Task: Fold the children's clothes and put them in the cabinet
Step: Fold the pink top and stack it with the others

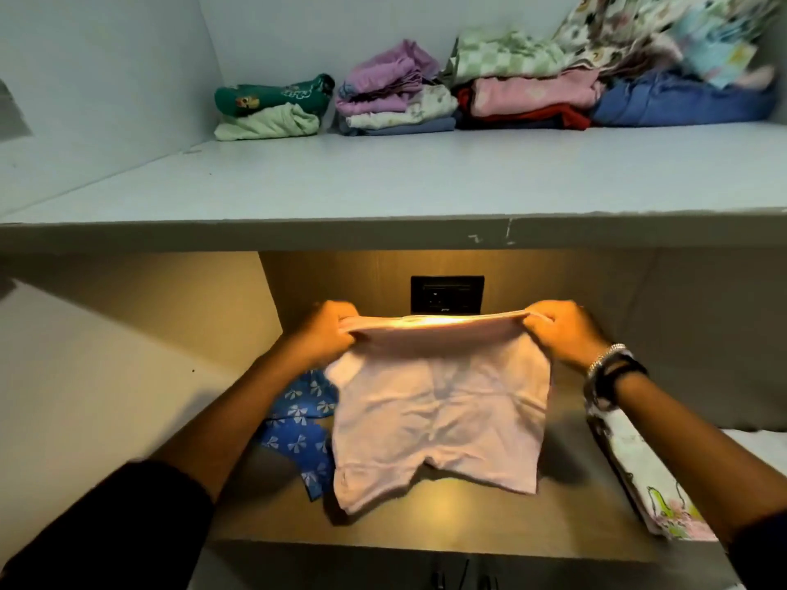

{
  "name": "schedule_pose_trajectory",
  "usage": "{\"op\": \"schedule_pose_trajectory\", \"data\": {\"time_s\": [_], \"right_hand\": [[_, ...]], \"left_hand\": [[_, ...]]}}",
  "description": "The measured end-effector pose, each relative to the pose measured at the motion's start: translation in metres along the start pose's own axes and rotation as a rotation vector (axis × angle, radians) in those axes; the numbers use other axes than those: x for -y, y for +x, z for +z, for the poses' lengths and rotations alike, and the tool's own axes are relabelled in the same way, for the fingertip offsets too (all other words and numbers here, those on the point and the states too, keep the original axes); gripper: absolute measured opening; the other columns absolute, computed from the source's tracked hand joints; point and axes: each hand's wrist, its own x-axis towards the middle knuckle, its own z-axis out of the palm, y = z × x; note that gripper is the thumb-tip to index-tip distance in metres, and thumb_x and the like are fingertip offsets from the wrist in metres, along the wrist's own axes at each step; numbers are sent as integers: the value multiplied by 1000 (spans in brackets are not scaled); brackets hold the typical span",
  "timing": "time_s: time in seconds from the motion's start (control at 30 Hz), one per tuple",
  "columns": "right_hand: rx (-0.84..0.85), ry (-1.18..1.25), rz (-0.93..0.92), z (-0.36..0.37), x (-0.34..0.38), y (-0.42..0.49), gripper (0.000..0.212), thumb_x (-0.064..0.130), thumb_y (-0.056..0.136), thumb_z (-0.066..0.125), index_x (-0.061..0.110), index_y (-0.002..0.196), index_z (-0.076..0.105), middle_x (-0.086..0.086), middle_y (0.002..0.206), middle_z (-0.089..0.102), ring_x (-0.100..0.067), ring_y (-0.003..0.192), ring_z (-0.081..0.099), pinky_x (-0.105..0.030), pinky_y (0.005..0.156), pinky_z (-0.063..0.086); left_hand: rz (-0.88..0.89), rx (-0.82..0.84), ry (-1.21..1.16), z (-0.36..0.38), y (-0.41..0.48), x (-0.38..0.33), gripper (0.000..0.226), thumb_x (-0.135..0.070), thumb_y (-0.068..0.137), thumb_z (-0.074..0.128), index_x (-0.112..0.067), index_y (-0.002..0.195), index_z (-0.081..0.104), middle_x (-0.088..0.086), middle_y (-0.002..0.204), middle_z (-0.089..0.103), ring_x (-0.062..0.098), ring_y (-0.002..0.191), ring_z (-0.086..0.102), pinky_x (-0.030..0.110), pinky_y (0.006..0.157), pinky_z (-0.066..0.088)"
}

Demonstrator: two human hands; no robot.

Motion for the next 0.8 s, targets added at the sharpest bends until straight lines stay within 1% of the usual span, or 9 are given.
{"op": "schedule_pose_trajectory", "data": {"time_s": [0.07, 0.23, 0.37, 0.47, 0.53, 0.6, 0.63, 0.73, 0.8], "right_hand": [[-120, 24, 0, -12, 5, 25, 26, 18, 86, 54, 4, 66, 64, -14, 73, 65, -20, 72, 54, -38, 63, 43], [-282, 92, -40, -42, 6, 24, 20, 1, 90, 55, 1, 101, 71, -10, 94, 68, -20, 89, 60, -30, 79, 45], [-22, 64, -40, -41, -14, -30, 22, 3, 91, 55, 12, 102, 72, 1, 99, 68, -10, 91, 61, -26, 83, 45], [228, 10, -62, -20, -48, -89, 13, 43, 87, 58, 44, 96, 68, 14, 100, 70, 8, 90, 62, -19, 84, 48], [328, -83, -15, 4, -74, -130, 41, 72, 79, 44, 48, 106, 64, 23, 112, 61, 15, 99, 55, -15, 93, 43], [419, -174, 36, 33, -101, -169, 82, 89, 68, 18, 39, 114, 63, 26, 122, 51, 8, 112, 49, -17, 101, 38], [445, -227, -2, 45, -108, -189, 82, 88, 70, 13, 40, 115, 63, 28, 126, 47, 2, 118, 49, -23, 102, 41], [323, -306, -201, 65, -129, -228, 31, 54, 85, 42, 47, 111, 55, 25, 133, 47, -11, 117, 56, -38, 83, 58], [315, -296, -189, 69, -135, -238, 39, 43, 78, 49, 46, 117, 52, 16, 131, 54, -12, 120, 50, -42, 82, 56]], "left_hand": [[11, -139, 92, -10, 23, -12, 9, -16, 85, 60, -21, 88, 67, 8, 83, 70, 28, 74, 65, 32, 65, 55], [130, -306, -47, -20, 22, -32, 8, -10, 80, 66, -17, 84, 67, 5, 76, 64, 28, 73, 63, 36, 62, 54], [138, -169, -138, 11, -24, -13, 15, 0, 80, 68, -11, 90, 71, 6, 88, 65, 22, 82, 62, 29, 67, 47], [125, 135, -61, 65, -64, 15, 17, -16, 86, 68, -23, 102, 70, -2, 102, 67, 13, 95, 60, 34, 86, 51], [202, 356, 100, 103, -92, 37, 28, -21, 90, 64, -25, 117, 66, -3, 119, 64, 11, 110, 57, 37, 100, 46], [375, 365, 233, 136, -123, 56, 46, -22, 76, 77, -28, 120, 65, -7, 125, 64, 10, 114, 59, 37, 100, 50], [445, 340, 286, 151, -137, 63, 60, -31, 59, 88, -33, 115, 65, -10, 119, 68, 8, 108, 65, 36, 91, 57], [419, 354, 358, 181, -163, 69, 97, -58, 23, 88, -40, 111, 50, -13, 109, 73, 7, 95, 72, 26, 72, 59], [434, 381, 385, 187, -169, 74, 102, -64, 23, 85, -38, 114, 46, -11, 111, 73, 10, 96, 72, 28, 71, 58]]}}
